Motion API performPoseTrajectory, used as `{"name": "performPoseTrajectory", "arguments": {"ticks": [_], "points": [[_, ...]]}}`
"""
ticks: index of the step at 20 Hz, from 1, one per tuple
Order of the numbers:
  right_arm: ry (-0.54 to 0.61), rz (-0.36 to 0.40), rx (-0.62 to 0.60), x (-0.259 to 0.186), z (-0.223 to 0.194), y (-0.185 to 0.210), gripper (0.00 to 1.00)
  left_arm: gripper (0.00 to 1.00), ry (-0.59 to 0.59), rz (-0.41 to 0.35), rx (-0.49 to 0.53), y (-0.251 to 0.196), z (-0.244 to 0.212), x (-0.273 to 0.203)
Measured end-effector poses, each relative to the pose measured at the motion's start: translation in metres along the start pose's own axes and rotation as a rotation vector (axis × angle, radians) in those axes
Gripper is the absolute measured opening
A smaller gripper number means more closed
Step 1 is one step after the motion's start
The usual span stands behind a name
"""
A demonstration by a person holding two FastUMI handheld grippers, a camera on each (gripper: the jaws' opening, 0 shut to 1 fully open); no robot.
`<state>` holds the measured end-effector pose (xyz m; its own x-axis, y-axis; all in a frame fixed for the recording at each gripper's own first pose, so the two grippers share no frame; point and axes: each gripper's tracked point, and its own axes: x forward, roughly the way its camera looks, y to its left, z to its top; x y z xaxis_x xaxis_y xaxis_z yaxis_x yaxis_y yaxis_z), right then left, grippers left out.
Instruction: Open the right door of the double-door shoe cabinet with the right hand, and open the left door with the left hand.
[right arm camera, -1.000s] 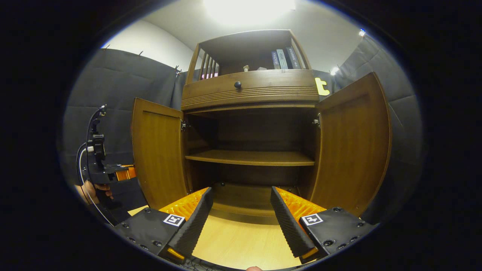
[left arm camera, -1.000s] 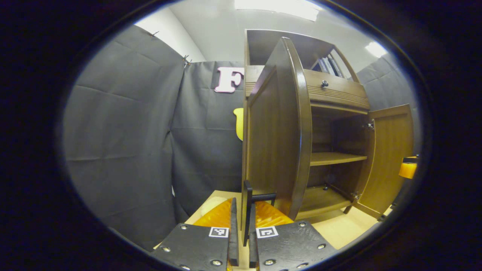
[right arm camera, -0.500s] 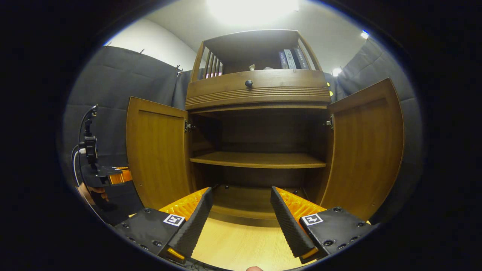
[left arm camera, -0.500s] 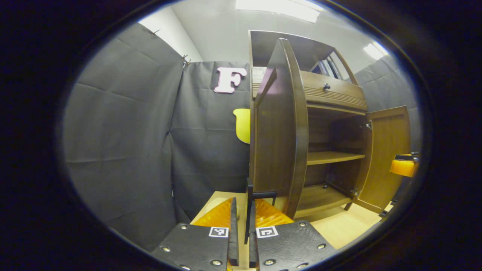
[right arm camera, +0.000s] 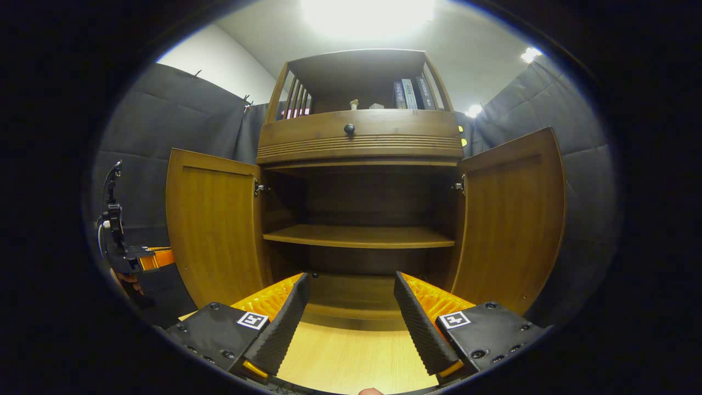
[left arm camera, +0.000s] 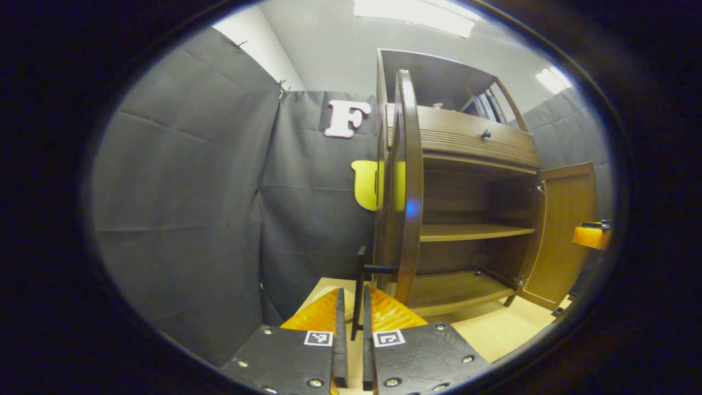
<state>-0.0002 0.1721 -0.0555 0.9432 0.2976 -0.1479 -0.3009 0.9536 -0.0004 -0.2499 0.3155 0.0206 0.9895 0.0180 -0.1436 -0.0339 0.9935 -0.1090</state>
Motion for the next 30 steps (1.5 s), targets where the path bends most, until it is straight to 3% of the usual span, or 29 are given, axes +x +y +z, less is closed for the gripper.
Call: {"name": "performPoseTrajectory", "arguments": {"ticks": [6,7,8,10,12,18,19,20,23,24,30], "points": [[-0.033,-0.039,-0.003,-0.026,0.019,-0.038,0.94,0.14,-0.026,0.028,0.046,-0.025,0.026,-0.041],[-0.036,-0.047,-0.006,-0.032,0.022,-0.044,0.94,0.09,-0.032,0.048,0.053,-0.028,0.028,-0.053],[-0.036,-0.052,-0.009,-0.037,0.023,-0.050,0.97,0.14,-0.042,0.058,0.054,-0.032,0.034,-0.062],[-0.043,-0.066,-0.012,-0.050,0.026,-0.063,0.94,0.14,-0.059,0.059,0.047,-0.045,0.045,-0.080],[-0.053,-0.079,-0.017,-0.063,0.030,-0.074,0.97,0.12,-0.066,0.053,0.047,-0.058,0.054,-0.092],[-0.096,-0.106,-0.040,-0.097,0.039,-0.091,0.97,0.09,-0.066,0.045,0.073,-0.081,0.058,-0.124],[-0.101,-0.113,-0.045,-0.101,0.040,-0.093,0.94,0.09,-0.064,0.047,0.076,-0.084,0.057,-0.126],[-0.105,-0.118,-0.049,-0.107,0.040,-0.095,1.00,0.09,-0.063,0.053,0.078,-0.088,0.057,-0.128],[-0.105,-0.129,-0.042,-0.117,0.037,-0.100,0.97,0.09,-0.073,0.061,0.070,-0.093,0.057,-0.135],[-0.102,-0.129,-0.037,-0.120,0.035,-0.101,0.94,0.13,-0.074,0.057,0.065,-0.096,0.057,-0.141],[-0.089,-0.143,-0.034,-0.132,0.028,-0.109,0.97,0.39,-0.101,0.099,0.073,-0.094,0.059,-0.165]]}}
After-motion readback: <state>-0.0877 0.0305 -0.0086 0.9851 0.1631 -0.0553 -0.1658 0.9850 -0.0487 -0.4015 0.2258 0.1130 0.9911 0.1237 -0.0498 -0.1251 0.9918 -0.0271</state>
